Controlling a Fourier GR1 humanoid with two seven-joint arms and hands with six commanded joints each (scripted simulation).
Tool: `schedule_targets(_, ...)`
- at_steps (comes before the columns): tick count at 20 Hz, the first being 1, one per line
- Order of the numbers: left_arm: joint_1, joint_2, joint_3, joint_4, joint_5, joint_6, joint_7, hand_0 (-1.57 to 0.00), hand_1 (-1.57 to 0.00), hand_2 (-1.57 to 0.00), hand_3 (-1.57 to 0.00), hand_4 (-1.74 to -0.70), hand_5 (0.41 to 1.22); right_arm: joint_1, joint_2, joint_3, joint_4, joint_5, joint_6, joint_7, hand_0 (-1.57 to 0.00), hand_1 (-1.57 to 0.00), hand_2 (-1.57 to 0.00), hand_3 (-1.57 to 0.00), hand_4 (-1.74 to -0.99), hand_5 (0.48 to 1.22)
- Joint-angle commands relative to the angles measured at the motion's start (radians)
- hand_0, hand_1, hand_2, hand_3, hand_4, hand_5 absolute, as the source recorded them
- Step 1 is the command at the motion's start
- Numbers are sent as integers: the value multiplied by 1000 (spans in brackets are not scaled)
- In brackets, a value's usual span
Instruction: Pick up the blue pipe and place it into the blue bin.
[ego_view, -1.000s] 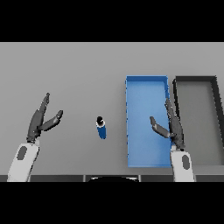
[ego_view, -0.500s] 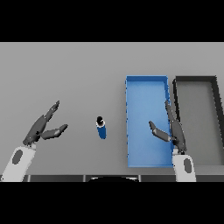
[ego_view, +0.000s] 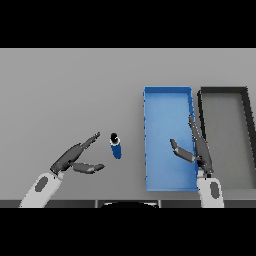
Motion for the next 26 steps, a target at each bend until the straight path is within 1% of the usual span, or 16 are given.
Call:
schedule_targets(1, -3, -19, -13, 7, -8, 1, -3, 1, 1, 1, 1, -1144, 452, -13, -3, -4, 10, 0, 0, 5, 1, 1, 1, 1, -1205, 618)
schedule_targets(3, -12, -53, -33, 22, -25, 5, -16, 1, 1, 1, 1, -1147, 452, -8, 6, -3, 19, -3, 0, -10, 1, 1, 1, 1, -1218, 627)
schedule_targets(5, -37, -103, -51, 73, -56, 20, -37, 1, 1, 1, 1, -1154, 459, 0, 0, -5, -5, -6, 0, 2, 1, 1, 1, 1, -1214, 624)
schedule_targets(8, -94, -179, -51, 138, -61, 43, -30, 1, 1, 1, 1, -1150, 460, 2, -1, -4, -9, -4, 1, 9, 1, 1, 1, 1, -1202, 621)
schedule_targets(10, -108, -207, -63, 177, -74, 38, -48, 1, 1, 1, 1, -1134, 459, 6, 4, -3, -9, -2, -3, 12, 1, 1, 1, 1, -1210, 631)
schedule_targets(12, -137, -235, -74, 216, -105, 57, -40, 1, 1, 1, 1, -1098, 448, 16, 6, -1, -14, 1, -5, -5, 1, 1, 1, 1, -1215, 637)
schedule_targets(15, -167, -262, -85, 257, -142, 81, -24, 1, 1, 1, 1, -1051, 418, 21, -3, -10, -20, -6, -3, -10, 1, 1, 1, 1, -1221, 645)
schedule_targets(16, -167, -283, -88, 271, -132, 74, -42, 1, 1, 1, 1, -1062, 420, 19, -6, -11, -22, -2, -4, -9, 1, 1, 1, 1, -1214, 645)
schedule_targets(19, -177, -315, -86, 303, -120, 66, -79, 1, 1, 1, 1, -1107, 463, 16, -14, -15, -5, 2, -3, -8, 1, 1, 1, 1, -1207, 650)
schedule_targets(20, -175, -326, -77, 303, -101, 63, -91, 1, 0, -54, -40, -1140, 502, 21, -14, -11, -8, 6, -2, -21, 1, 1, 1, 1, -1210, 653)
schedule_targets(21, -189, -351, -66, 325, -83, 64, -84, 1, -41, -151, -121, -1186, 550, 19, -9, -12, -2, 3, -2, -28, 1, 1, 1, 1, -1213, 655)
schedule_targets(22, -181, -360, -60, 326, -65, 56, -103, -10, -156, -308, -276, -1243, 613, 27, -7, -10, -10, -2, 3, -34, 1, 1, 1, 1, -1217, 655)
schedule_targets(23, -177, -373, -50, 324, -45, 57, -113, -125, -319, -485, -535, -1281, 735, 28, -8, -12, -18, -5, 1, -31, 1, 1, 1, 1, -1220, 656)
schedule_targets(24, -170, -383, -47, 332, -38, 58, -125, -359, -547, -689, -742, -1369, 832, 29, -8, -9, -13, -2, 3, -33, 1, 1, 1, 1, -1220, 656)
schedule_targets(25, -170, -392, -48, 339, -40, 66, -115, -602, -752, -865, -908, -1439, 910, 17, -15, -20, 1, -6, 2, -22, 1, 1, 1, 1, -1219, 657)
schedule_targets(26, -171, -392, -51, 340, -42, 59, -113, -796, -915, -1006, -1030, -1497, 972, 17, -8, -14, 1, -7, 3, -32, 1, 1, 1, 1, -1224, 658)
